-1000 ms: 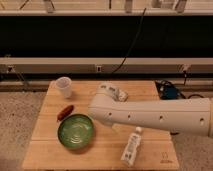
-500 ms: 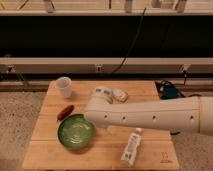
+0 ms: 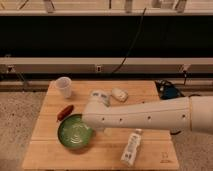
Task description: Drag the ceramic bowl in a circle
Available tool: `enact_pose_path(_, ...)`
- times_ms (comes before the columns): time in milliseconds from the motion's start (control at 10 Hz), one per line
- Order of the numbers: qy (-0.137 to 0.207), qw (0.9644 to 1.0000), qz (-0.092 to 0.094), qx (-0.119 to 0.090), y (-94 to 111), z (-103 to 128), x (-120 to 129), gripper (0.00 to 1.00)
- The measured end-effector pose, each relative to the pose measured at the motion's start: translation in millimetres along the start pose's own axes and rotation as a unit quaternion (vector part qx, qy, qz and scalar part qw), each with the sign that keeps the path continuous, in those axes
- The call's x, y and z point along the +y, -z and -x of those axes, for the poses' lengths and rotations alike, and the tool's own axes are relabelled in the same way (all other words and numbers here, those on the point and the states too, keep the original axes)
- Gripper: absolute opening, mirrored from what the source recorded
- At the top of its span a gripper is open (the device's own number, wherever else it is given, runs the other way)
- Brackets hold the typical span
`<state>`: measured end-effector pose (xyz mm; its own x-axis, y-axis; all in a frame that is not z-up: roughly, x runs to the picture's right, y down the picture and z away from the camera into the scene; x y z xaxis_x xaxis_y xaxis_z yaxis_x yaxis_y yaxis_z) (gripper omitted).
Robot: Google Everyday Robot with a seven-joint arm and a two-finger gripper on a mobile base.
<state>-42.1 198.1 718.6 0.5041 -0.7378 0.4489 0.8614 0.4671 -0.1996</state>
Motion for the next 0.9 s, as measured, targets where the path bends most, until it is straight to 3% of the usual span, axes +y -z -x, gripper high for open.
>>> enact_pose_path(900, 0.039, 0.9988, 0.000, -0.028, -24, 5, -10, 0.80)
